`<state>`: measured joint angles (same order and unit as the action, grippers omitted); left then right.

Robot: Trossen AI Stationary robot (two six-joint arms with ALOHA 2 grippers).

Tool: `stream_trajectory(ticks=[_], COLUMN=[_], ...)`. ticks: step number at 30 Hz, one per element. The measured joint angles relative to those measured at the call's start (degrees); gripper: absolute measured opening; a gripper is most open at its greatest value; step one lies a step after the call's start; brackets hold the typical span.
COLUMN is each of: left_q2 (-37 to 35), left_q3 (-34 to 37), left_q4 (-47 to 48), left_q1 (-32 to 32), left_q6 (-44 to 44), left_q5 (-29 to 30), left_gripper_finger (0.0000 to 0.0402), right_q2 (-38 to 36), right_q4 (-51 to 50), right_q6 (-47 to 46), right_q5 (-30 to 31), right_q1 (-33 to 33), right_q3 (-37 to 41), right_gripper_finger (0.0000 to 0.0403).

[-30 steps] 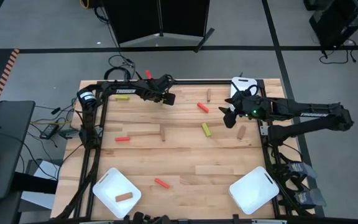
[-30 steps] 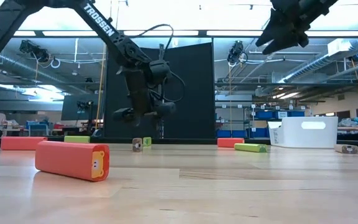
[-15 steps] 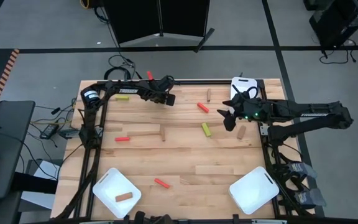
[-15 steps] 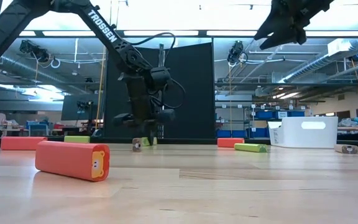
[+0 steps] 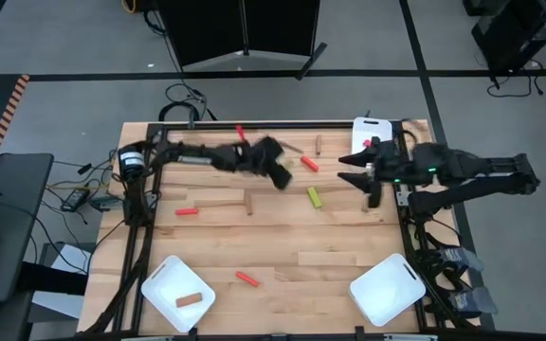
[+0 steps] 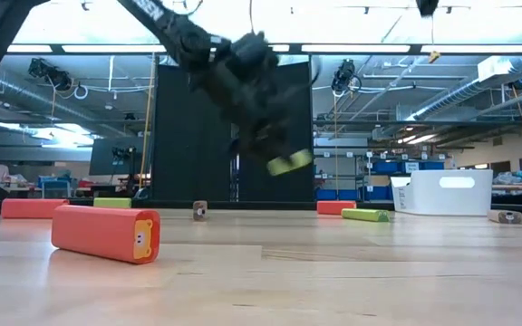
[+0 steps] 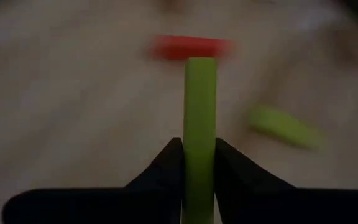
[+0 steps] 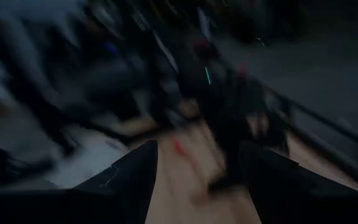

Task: Sort blocks
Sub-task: Put the middle green block into the bottom right bin

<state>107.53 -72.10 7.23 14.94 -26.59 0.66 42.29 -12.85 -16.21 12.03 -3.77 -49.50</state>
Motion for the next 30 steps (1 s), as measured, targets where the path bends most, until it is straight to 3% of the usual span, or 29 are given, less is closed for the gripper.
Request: stream_trajectory(ticks=[7, 19, 27, 30], left_q2=[4.08, 25.77, 41.64, 42.32], left_q3=[-4.86, -38.59, -62.93, -60.2], left_q4=[-16.76, -13.28, -2.33, -9.53], left_q1=[-13.11, -22.58, -25.42, -25.78], left_q6=[1.1, 4.02, 4.98, 0.81], left_q5=[-5.07, -14.76, -17.22, -20.74], left_gripper_finger=[0.0064, 0.0064, 0.0064, 0.0064], right_q2=[-7.04, -10.62, -10.27, -10.26], right_q4=[11.76, 13.14, 12.01, 11.97], right_q6=[4.52, 3.96, 2.25, 2.23], right_q5=[-2.53, -2.53, -2.56, -2.56], right_q1=[-1.18, -1.15, -1.15, -1.15], right_q3=[-0.05, -0.07, -0.04, -0.07], right_gripper_finger=[0.0229, 0.0208, 0.0203, 0.0204])
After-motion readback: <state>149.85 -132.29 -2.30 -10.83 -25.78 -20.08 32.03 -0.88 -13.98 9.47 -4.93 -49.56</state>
